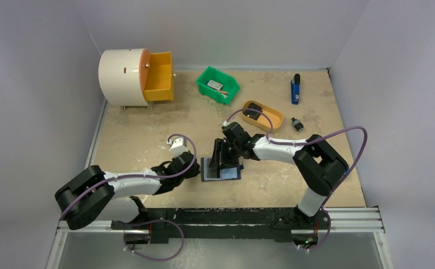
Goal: Put the credit cards into the card holder
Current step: Insert the credit card into the card holder.
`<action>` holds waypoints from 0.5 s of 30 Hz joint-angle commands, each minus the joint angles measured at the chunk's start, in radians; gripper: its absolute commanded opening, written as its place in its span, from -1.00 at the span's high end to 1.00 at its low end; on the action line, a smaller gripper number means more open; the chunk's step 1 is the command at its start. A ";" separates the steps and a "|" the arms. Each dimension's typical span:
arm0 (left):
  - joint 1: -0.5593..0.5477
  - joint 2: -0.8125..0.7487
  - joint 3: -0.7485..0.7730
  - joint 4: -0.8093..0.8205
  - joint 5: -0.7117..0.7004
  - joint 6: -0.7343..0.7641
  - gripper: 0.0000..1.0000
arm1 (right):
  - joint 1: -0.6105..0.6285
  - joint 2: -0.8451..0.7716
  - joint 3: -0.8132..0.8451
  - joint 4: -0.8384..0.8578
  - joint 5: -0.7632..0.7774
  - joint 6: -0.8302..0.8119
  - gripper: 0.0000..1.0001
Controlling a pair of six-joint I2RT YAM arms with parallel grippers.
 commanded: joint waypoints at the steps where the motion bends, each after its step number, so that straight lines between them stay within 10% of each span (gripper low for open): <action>1: -0.004 0.011 0.001 0.002 -0.003 0.011 1.00 | -0.003 0.018 0.015 0.018 -0.015 -0.006 -0.12; 15: -0.004 0.012 0.006 -0.003 -0.004 0.015 1.00 | -0.002 -0.035 0.006 0.044 -0.005 -0.004 -0.07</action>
